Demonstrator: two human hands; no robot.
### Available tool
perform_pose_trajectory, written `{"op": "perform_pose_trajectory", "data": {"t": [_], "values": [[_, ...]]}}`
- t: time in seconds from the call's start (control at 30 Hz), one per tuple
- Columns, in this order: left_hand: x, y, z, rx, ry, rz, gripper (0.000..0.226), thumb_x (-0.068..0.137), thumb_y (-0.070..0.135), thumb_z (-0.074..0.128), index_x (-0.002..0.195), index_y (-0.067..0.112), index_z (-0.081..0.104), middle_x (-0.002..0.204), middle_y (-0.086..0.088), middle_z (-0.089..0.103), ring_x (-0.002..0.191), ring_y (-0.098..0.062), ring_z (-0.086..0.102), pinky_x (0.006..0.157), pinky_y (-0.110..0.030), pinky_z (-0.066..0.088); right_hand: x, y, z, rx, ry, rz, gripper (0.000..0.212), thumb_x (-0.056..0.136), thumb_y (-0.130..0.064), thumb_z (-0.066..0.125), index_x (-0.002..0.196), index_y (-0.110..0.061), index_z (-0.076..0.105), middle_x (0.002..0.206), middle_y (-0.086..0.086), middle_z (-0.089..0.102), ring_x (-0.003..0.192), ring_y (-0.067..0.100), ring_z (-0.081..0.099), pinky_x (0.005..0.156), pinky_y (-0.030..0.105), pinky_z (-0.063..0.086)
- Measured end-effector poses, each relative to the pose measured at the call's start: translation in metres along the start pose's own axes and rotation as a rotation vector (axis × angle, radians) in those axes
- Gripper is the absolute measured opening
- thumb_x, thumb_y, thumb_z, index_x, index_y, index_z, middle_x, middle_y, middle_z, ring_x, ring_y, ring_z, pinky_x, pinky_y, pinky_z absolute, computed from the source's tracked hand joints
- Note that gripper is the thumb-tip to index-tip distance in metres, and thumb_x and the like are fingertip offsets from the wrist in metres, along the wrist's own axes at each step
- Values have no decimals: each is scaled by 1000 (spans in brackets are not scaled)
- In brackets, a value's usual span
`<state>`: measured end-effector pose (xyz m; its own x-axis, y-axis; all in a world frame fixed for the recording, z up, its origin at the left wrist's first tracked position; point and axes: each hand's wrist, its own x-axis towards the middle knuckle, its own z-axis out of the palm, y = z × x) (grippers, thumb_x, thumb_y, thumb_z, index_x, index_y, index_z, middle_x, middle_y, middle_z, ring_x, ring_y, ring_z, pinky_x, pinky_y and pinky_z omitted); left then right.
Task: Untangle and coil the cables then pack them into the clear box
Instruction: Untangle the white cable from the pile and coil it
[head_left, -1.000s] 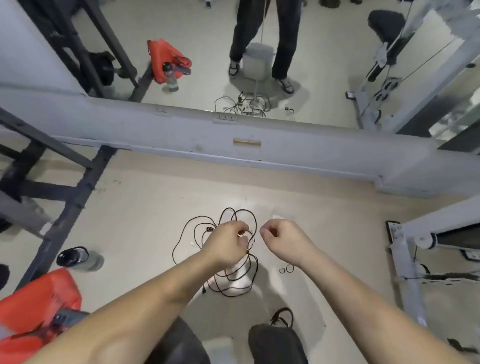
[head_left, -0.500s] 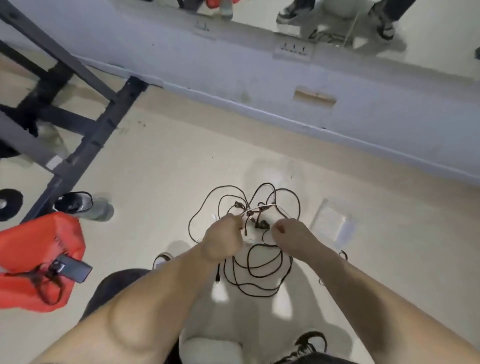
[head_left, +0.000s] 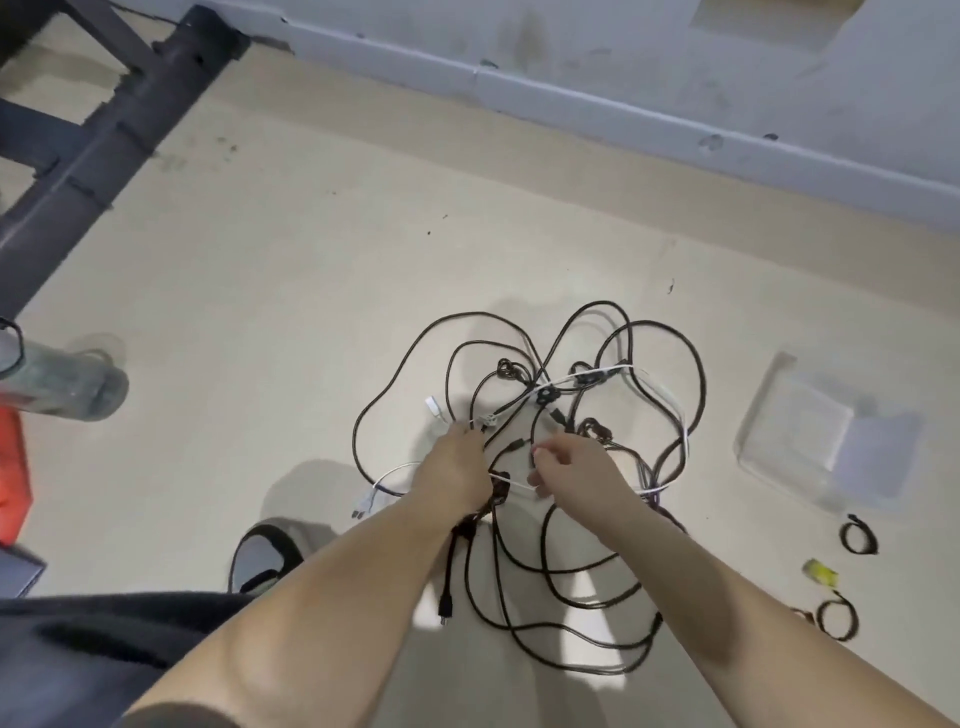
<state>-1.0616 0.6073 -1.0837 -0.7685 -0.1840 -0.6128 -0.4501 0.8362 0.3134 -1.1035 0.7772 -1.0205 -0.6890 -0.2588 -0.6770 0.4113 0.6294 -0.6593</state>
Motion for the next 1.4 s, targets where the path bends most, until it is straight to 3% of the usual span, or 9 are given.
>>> {"op": "perform_pose_trajectory", "data": {"t": [0.13, 0.33, 0.5, 0.67, 0.83, 0.97, 1.1, 1.2, 1.4], "values": [[27, -23, 2, -85, 170, 26, 39, 85, -2, 46, 120, 14, 52, 129, -3, 48, 104, -29, 61, 74, -36, 44, 19, 4, 21, 58, 41, 7, 20, 98, -21, 50, 97, -18, 70, 84, 5, 76, 73, 14, 67, 68, 28, 53], [57, -33, -2, -160, -188, 32, 78, 91, -3, 48, 160, 23, 24, 107, -5, 59, 93, -25, 61, 87, -38, 53, 28, 11, 37, 72, 49, 37, 20, 99, -22, 49, 99, -20, 69, 83, 5, 76, 64, 9, 66, 60, 25, 51], [61, -25, 1, 44, -86, 33, 16, 98, 28, 58, 110, 18, 53, 112, -6, 63, 103, -30, 61, 75, -36, 47, 34, 18, 34, 172, 68, 138, 21, 101, -20, 50, 102, -12, 70, 84, 13, 76, 63, 17, 64, 61, 32, 47], [49, 8, -23, 60, 10, 195, 24, 99, 42, 53, 89, 23, 64, 90, 3, 67, 88, -23, 64, 66, -31, 44, 21, 10, 21, 228, 84, 105, 20, 102, -26, 49, 109, -17, 65, 92, 10, 73, 69, 17, 65, 63, 32, 49], [17, 60, -64, -68, -59, 386, 32, 84, 40, 64, 58, 27, 51, 58, 9, 53, 60, -6, 50, 54, -26, 33, -1, -17, -6, 452, 162, 158, 54, 105, -55, 31, 103, -16, 68, 90, 5, 72, 75, 21, 65, 69, 40, 56], [-32, 101, -104, -97, 17, 505, 23, 73, 33, 64, 57, 22, 53, 53, 5, 57, 52, -12, 51, 51, -28, 40, -34, -53, -36, 604, 206, 104, 25, 90, -28, 54, 88, -9, 70, 69, 10, 68, 57, 29, 62, 69, 55, 59], [-92, 124, -143, -122, 21, 590, 22, 80, 33, 69, 67, 17, 61, 58, 3, 62, 55, -15, 54, 53, -29, 43, -90, -88, -62, 587, 198, 10, 11, 84, -17, 55, 83, -12, 65, 61, 6, 61, 44, 24, 54, 48, 31, 41], [-135, 131, -173, -234, -58, 675, 18, 89, 18, 67, 72, 12, 63, 53, 12, 49, 52, -11, 44, 54, -25, 37, -134, -105, -80, 634, 108, -49, 30, 100, -28, 50, 84, -13, 69, 67, 2, 67, 49, 17, 60, 50, 31, 52], [-217, 122, -232, -79, 536, 898, 22, 80, 43, 70, 97, 35, 58, 84, 15, 59, 78, -2, 56, 69, -26, 45, -222, -138, -102, 539, -21, -182, 63, 108, -51, 21, 117, -4, 60, 90, 23, 69, 51, 21, 51, 43, 26, 26]]}}
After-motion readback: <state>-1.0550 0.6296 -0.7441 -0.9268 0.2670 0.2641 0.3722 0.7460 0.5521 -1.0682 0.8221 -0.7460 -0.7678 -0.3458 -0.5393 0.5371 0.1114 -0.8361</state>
